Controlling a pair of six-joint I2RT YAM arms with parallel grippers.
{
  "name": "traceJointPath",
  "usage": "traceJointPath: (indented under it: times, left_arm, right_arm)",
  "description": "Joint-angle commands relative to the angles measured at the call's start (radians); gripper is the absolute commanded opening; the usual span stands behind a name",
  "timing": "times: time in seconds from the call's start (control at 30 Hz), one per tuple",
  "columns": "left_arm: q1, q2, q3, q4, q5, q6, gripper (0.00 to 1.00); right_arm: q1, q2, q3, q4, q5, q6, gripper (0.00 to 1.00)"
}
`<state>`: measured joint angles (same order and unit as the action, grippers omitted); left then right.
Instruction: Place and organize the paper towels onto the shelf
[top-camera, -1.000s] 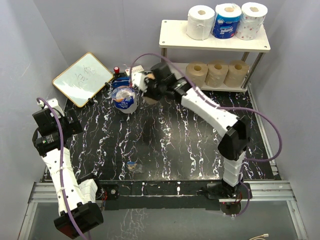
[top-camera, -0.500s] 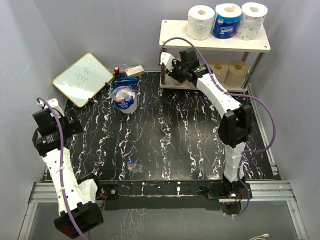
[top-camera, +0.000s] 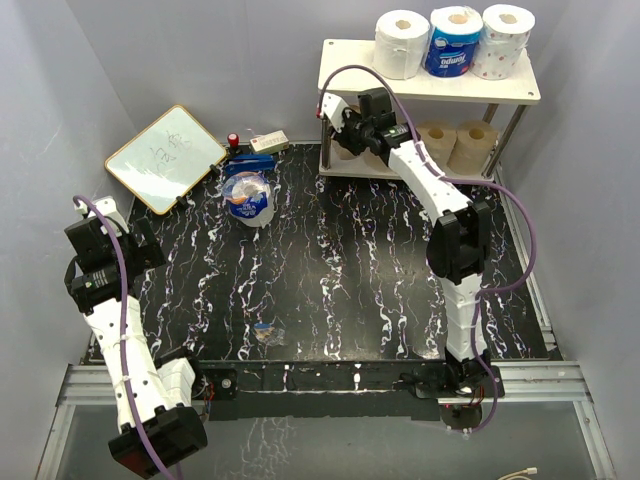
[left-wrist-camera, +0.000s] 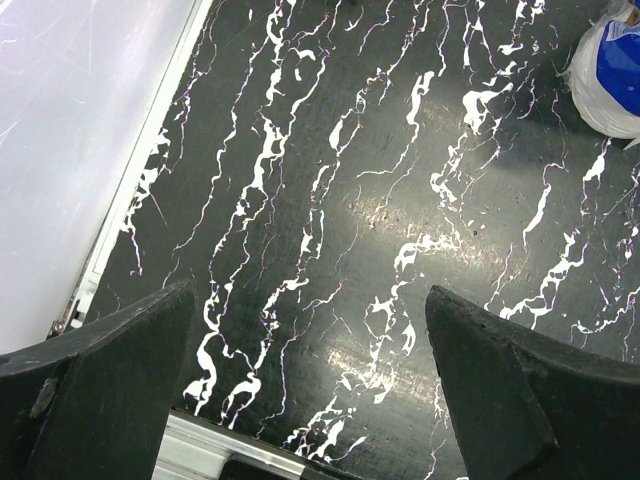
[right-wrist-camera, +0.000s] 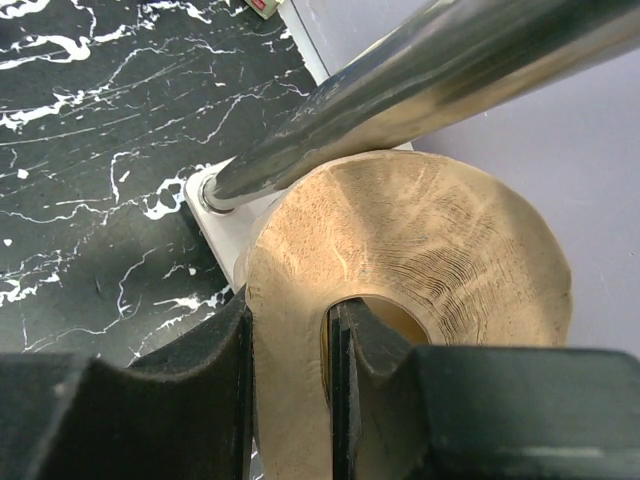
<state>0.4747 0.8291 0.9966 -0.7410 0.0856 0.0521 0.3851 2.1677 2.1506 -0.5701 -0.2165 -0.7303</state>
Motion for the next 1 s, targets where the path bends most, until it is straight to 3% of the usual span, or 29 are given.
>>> traceJointPath:
  times: [0.0,0.6,0.77,0.97]
  left_arm:
    - [0.005,-0.009,-0.003,0.002,-0.007,0.002,0.98]
    - [0.005,0.005,-0.001,0.0,-0.004,0.004,0.98]
    - [0.005,0.004,-0.002,0.0,-0.006,0.003,0.98]
    - [0.005,0.007,-0.002,0.0,-0.006,0.003,0.98]
  right_arm:
    - [0.002,-0.046,0.007,0.058,-0.149,0.049,0.0]
    - [-0.057,0.028,0.048,0.067,-0.14,0.029,0.0]
    - [-0.069,0.055,0.068,0.09,-0.141,0.033,0.13]
    - [-0.072,0.089,0.1,0.093,-0.109,0.001,0.1]
